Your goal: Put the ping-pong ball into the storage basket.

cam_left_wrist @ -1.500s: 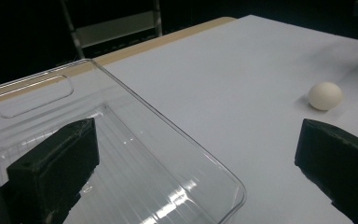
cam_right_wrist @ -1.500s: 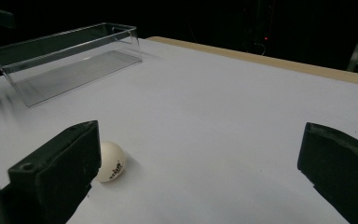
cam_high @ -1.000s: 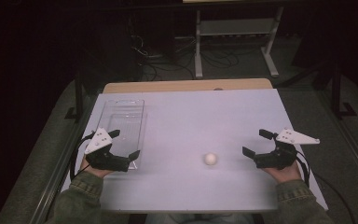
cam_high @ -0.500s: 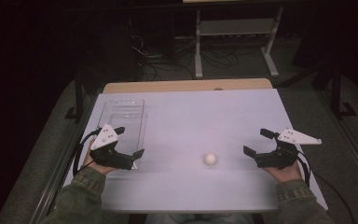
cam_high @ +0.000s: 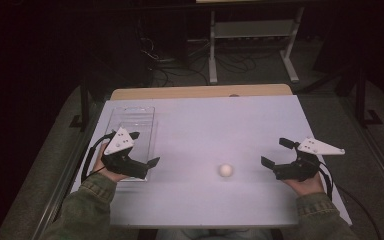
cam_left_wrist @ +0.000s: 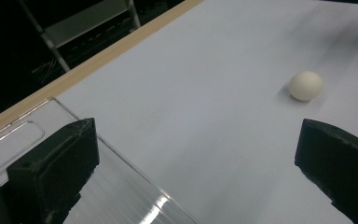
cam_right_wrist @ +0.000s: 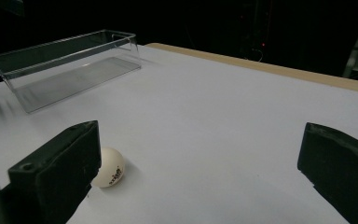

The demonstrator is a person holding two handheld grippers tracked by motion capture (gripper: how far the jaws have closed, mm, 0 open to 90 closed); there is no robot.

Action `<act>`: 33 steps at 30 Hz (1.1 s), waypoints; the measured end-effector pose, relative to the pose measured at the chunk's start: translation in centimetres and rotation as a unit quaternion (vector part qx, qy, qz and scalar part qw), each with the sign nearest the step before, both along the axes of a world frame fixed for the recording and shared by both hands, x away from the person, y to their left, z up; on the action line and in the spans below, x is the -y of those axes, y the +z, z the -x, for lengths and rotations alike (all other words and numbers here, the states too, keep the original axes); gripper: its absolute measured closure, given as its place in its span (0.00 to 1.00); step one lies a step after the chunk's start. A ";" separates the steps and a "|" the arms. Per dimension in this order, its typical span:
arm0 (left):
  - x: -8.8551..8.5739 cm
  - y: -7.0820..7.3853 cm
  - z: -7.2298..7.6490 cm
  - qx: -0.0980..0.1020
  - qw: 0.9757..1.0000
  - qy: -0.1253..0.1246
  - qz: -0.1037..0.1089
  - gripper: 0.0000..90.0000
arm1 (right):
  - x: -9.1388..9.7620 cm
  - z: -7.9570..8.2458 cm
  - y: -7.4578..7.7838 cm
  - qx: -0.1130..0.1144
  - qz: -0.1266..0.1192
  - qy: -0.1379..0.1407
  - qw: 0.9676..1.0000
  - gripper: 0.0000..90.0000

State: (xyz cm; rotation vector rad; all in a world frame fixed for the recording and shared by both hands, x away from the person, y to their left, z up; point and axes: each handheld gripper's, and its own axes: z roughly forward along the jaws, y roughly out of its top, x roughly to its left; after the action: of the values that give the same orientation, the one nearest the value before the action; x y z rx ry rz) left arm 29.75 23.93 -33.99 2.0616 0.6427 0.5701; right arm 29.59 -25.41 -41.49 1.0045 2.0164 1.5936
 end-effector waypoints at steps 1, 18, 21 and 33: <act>0.0 0.0 0.0 0.000 1.000 0.000 0.000 0.00 | 0.0 0.0 0.0 0.000 0.000 0.000 1.000 0.00; 2.4 0.4 -1.1 -0.013 0.999 -0.033 -0.034 0.00 | -0.1 -0.1 -0.1 -0.009 0.004 0.010 1.000 0.00; 2.7 0.7 -1.1 -0.014 0.998 -0.039 -0.039 0.00 | -0.1 -0.1 -0.1 -0.010 0.004 0.010 1.000 0.00; 5.3 1.8 -1.9 -0.018 0.994 -0.081 -0.069 0.00 | -0.1 -0.1 -0.2 -0.013 0.005 0.014 1.000 0.00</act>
State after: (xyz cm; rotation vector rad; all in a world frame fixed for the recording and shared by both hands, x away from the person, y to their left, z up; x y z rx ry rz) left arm 31.60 18.68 -32.16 2.2336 0.4615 0.4954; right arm 29.70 -25.29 -41.65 1.0028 2.0612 1.5916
